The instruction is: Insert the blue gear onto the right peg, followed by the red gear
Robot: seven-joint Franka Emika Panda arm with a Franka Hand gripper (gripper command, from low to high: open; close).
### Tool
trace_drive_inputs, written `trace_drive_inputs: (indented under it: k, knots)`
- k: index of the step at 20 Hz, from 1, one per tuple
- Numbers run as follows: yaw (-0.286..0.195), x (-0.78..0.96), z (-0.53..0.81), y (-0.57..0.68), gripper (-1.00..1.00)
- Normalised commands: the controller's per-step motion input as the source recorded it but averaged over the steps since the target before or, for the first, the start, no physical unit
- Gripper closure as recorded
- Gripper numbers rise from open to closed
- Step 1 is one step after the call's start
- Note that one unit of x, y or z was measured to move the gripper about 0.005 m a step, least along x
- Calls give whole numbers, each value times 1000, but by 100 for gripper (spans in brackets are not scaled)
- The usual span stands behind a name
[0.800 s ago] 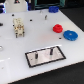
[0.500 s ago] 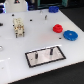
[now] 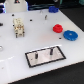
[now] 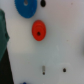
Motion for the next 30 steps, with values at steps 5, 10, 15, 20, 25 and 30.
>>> trace_drive_inputs:
  k: [5, 10, 15, 20, 25, 30]
  knots:
    - [0, 2, -286, 513, -100]
    - [0, 6, -359, 328, -100]
    - [0, -38, -447, 62, -100]
    - [0, 3, -438, 28, -100]
    - [0, 7, -415, 23, -100]
    - [0, 6, -362, 3, -100]
